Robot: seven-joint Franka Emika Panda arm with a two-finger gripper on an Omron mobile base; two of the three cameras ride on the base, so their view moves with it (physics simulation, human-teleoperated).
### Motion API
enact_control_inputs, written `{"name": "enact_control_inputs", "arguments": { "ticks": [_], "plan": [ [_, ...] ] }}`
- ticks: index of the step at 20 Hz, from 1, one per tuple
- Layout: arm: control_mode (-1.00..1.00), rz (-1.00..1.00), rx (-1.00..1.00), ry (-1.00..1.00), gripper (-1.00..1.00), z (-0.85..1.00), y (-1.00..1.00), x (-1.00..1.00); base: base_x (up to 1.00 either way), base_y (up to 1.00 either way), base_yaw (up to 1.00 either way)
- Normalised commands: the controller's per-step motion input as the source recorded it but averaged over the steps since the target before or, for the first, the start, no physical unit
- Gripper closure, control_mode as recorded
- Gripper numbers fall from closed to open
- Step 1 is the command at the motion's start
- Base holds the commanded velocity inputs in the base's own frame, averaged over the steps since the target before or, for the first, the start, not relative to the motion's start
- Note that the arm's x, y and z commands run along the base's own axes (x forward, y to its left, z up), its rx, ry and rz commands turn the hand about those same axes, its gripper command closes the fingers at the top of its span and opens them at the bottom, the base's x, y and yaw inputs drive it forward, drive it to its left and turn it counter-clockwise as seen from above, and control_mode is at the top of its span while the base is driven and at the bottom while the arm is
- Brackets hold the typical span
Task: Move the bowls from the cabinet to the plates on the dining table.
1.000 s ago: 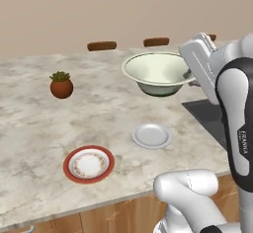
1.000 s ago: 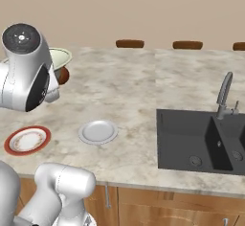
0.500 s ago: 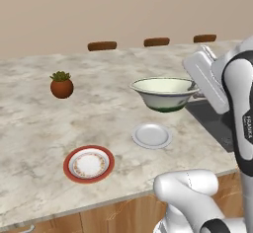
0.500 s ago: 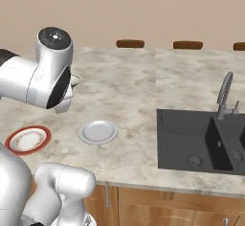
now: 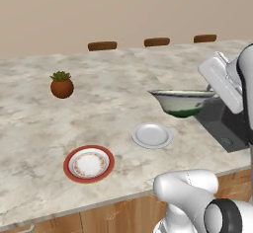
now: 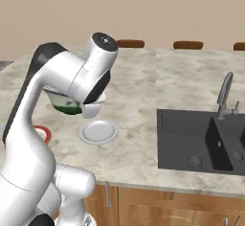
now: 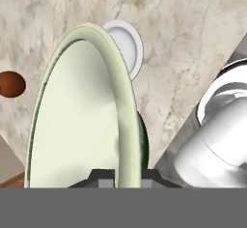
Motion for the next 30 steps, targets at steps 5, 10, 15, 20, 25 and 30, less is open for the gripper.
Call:
{"name": "enact_control_inputs", "arguments": {
  "ticks": [5,10,15,20,25,30],
  "plan": [
    [-1.0,0.01,0.0,0.0,1.0,0.0,-0.11,0.17,0.0,0.0,0.0],
    [-1.0,0.04,0.0,-0.14,1.0,-0.19,0.0,0.18,0.0,0.0,0.0],
    [-1.0,0.06,0.0,-0.17,1.0,-0.24,0.0,0.22,0.0,0.0,0.0],
    [-1.0,0.05,0.0,-0.11,1.0,-0.18,0.0,0.0,0.0,0.0,0.0],
    [-1.0,0.03,0.0,-0.01,1.0,-0.26,0.0,0.0,0.0,0.0,0.0],
    [-1.0,0.02,0.0,0.0,1.0,-0.06,0.0,0.0,0.0,0.0,0.0]
  ]
}}
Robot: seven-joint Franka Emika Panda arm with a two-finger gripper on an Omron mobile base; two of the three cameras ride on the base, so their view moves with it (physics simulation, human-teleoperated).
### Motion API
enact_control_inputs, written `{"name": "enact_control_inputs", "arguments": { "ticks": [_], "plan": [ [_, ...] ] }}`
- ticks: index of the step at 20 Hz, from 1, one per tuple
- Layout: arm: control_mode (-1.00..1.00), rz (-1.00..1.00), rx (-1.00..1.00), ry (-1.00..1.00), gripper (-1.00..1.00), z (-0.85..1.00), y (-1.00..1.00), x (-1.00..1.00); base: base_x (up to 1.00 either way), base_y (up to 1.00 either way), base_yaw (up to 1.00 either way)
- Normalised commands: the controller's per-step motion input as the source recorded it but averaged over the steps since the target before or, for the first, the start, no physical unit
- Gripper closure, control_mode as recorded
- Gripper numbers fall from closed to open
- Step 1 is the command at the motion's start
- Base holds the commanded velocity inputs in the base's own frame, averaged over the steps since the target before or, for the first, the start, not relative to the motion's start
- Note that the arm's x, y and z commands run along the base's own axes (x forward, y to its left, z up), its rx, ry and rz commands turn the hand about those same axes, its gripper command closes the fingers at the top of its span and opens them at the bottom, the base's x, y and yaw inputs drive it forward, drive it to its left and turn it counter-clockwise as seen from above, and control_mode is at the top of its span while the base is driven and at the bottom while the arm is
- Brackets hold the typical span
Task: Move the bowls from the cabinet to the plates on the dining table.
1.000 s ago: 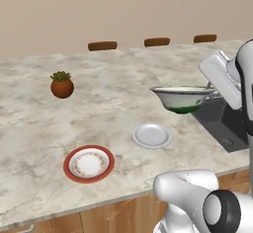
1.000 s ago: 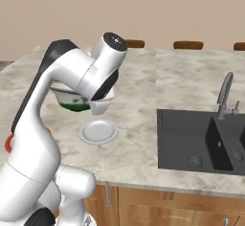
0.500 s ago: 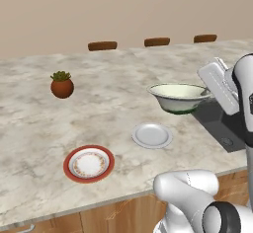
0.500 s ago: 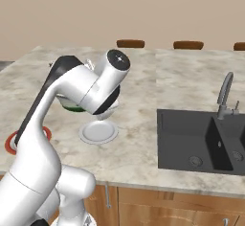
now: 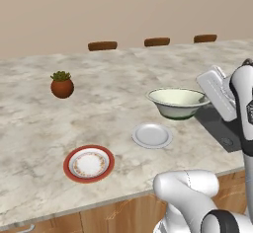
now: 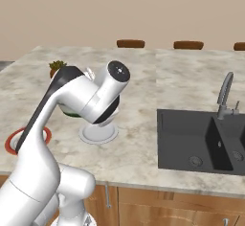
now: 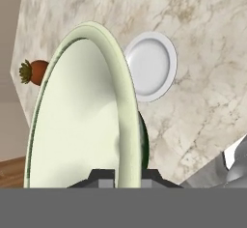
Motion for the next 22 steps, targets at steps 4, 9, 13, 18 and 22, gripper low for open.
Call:
{"name": "enact_control_inputs", "arguments": {
  "ticks": [4,9,13,18,22],
  "plan": [
    [-1.0,0.02,0.0,0.0,1.0,-0.06,0.0,0.0,0.0,0.0,0.0],
    [-1.0,0.02,0.0,0.0,1.0,-0.23,0.0,0.0,0.0,0.0,0.0],
    [-1.0,0.03,0.0,0.0,1.0,-0.32,0.0,0.0,0.0,0.0,0.0],
    [-1.0,0.03,0.0,0.01,1.0,-0.3,0.0,0.07,0.0,0.0,0.0],
    [-1.0,0.04,0.0,0.02,1.0,-0.36,0.0,0.18,0.0,0.0,0.0]
  ]
}}
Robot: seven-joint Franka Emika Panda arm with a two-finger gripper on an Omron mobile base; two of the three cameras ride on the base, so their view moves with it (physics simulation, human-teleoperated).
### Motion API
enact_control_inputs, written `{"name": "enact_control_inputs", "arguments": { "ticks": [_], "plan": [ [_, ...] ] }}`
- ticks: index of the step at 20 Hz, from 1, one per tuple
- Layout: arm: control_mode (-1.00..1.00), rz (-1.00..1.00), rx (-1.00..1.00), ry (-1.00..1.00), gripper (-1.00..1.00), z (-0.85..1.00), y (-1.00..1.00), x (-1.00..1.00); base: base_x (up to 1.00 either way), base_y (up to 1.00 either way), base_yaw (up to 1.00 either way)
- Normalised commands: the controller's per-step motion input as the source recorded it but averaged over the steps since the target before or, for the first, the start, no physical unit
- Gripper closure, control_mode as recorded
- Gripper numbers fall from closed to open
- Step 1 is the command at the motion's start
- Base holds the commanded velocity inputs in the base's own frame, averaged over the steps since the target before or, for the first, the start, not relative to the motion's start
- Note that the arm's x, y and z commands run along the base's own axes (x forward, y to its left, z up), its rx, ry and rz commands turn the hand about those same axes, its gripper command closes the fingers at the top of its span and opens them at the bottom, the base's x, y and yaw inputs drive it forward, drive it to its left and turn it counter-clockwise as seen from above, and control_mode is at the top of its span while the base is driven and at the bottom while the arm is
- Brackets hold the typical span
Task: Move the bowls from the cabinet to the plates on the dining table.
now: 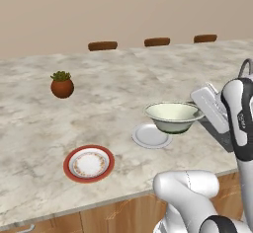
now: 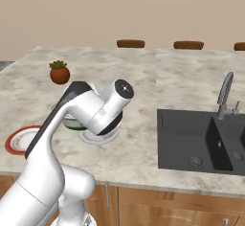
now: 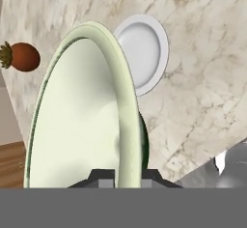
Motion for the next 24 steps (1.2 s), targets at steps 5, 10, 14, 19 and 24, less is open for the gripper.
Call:
{"name": "enact_control_inputs", "arguments": {
  "ticks": [5,10,14,19,24],
  "plan": [
    [-1.0,0.04,0.0,0.07,1.0,-0.15,0.0,0.31,0.0,0.0,0.0],
    [-1.0,0.04,0.0,0.07,1.0,-0.13,0.0,0.38,0.0,0.0,0.0],
    [-1.0,0.04,0.0,0.02,1.0,-0.19,0.0,0.34,0.0,0.0,0.0],
    [-1.0,0.04,0.0,0.0,1.0,-0.28,0.0,0.38,0.0,0.0,0.0],
    [-1.0,0.06,0.0,0.0,1.0,-0.3,0.0,0.4,0.0,0.0,0.0]
  ]
}}
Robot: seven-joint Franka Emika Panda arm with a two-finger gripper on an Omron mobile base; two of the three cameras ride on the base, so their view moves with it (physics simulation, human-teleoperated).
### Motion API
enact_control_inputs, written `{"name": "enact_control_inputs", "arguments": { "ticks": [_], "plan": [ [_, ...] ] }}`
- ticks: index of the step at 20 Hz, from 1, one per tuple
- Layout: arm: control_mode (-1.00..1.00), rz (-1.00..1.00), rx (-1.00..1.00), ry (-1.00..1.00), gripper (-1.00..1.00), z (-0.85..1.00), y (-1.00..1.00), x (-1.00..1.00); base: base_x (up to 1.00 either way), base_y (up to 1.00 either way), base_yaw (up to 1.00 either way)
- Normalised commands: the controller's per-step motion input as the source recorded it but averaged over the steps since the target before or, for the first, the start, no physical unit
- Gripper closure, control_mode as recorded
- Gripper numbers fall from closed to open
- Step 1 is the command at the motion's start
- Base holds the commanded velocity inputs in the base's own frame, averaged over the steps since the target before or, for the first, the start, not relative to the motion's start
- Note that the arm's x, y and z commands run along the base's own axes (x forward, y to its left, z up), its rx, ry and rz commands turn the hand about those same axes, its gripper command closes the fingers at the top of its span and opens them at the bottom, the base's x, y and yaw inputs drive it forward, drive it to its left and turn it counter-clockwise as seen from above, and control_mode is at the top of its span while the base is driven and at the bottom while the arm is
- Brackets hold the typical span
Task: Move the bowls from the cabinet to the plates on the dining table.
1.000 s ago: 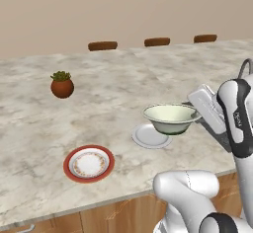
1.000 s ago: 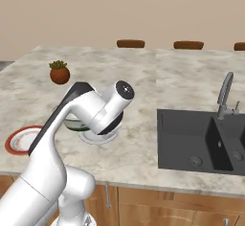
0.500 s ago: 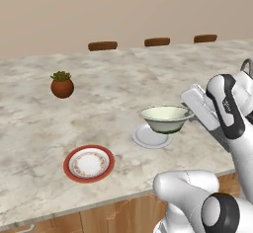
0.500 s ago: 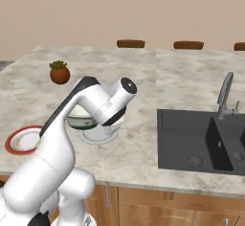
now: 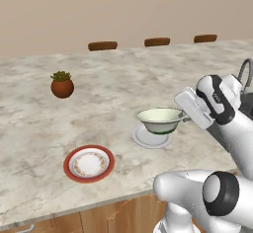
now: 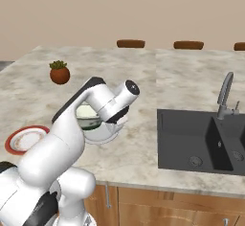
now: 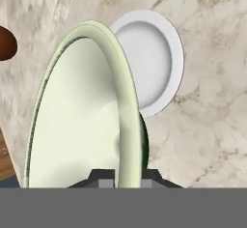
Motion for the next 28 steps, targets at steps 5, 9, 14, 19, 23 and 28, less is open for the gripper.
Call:
{"name": "enact_control_inputs", "arguments": {
  "ticks": [5,9,14,19,23,28],
  "plan": [
    [-1.0,0.06,0.0,0.0,1.0,-0.18,0.0,0.35,0.0,0.0,0.0],
    [-1.0,0.05,0.0,0.0,1.0,-0.15,0.0,0.34,0.0,0.0,0.0],
    [-1.0,0.05,0.0,0.0,1.0,-0.23,0.0,0.26,0.0,0.0,0.0],
    [-1.0,0.06,0.0,0.0,1.0,-0.23,0.0,0.07,0.0,0.0,0.0],
    [-1.0,0.06,0.0,0.0,1.0,-0.11,0.0,0.0,0.0,0.0,0.0],
    [-1.0,0.05,0.0,0.0,1.0,-0.11,0.0,0.0,0.0,0.0,0.0]
  ]
}}
